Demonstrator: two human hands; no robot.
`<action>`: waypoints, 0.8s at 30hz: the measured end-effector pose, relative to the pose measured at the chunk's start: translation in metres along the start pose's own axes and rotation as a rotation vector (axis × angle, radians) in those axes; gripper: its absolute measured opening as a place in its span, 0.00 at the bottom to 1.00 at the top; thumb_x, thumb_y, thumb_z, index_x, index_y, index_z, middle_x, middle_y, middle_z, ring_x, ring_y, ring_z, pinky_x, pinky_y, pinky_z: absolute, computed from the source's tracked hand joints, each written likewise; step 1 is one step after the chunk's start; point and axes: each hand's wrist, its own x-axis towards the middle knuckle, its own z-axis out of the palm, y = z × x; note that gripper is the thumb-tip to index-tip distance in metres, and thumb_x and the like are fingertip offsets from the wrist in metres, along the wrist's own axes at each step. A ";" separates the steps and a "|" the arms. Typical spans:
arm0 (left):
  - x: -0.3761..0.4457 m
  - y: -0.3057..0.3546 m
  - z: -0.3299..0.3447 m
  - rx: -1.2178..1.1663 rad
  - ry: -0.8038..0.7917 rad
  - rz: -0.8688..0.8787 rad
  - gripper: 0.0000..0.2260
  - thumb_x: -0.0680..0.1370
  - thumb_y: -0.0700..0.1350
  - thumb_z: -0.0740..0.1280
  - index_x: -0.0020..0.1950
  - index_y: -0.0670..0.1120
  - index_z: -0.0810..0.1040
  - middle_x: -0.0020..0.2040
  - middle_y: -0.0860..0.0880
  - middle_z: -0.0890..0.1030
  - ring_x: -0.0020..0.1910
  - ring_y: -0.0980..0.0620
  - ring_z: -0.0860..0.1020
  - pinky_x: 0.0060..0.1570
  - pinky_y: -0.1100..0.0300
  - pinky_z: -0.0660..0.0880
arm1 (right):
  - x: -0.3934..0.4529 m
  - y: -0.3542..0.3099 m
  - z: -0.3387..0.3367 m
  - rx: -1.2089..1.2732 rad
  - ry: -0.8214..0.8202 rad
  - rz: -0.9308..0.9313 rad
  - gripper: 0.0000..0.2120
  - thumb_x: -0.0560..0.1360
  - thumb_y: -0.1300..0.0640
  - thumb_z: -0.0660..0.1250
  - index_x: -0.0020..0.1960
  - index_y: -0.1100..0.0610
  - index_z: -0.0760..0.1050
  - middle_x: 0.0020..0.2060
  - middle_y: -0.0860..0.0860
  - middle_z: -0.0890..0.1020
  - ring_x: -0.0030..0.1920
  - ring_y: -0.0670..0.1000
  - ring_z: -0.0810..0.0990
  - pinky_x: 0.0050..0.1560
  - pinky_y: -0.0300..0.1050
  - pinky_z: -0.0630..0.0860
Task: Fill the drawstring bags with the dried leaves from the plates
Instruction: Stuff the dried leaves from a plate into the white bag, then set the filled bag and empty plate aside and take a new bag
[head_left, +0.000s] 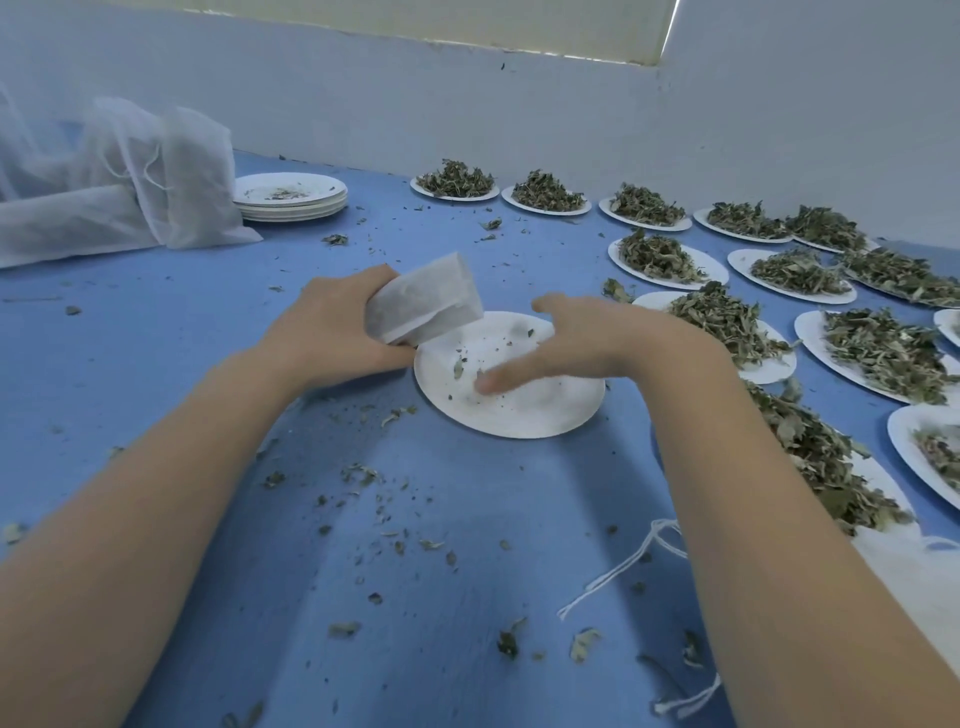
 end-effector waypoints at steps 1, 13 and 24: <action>0.000 0.000 0.001 0.001 0.000 -0.002 0.17 0.65 0.51 0.72 0.50 0.56 0.72 0.42 0.58 0.75 0.44 0.52 0.73 0.37 0.60 0.66 | 0.002 0.000 0.003 -0.051 -0.064 0.038 0.56 0.53 0.28 0.71 0.74 0.48 0.54 0.70 0.48 0.65 0.67 0.53 0.66 0.50 0.47 0.64; 0.009 -0.003 -0.002 -0.027 0.118 -0.156 0.18 0.68 0.49 0.71 0.56 0.50 0.72 0.49 0.50 0.75 0.45 0.51 0.69 0.37 0.59 0.64 | 0.013 -0.003 0.030 -0.126 -0.025 0.034 0.68 0.48 0.24 0.68 0.76 0.48 0.38 0.72 0.55 0.54 0.72 0.59 0.55 0.60 0.56 0.65; 0.022 -0.013 -0.047 -0.264 0.279 -0.361 0.27 0.66 0.55 0.71 0.59 0.46 0.67 0.52 0.51 0.73 0.48 0.49 0.72 0.33 0.61 0.65 | 0.042 -0.055 -0.001 0.190 0.185 -0.027 0.58 0.56 0.24 0.67 0.76 0.52 0.51 0.71 0.56 0.57 0.71 0.59 0.55 0.66 0.55 0.61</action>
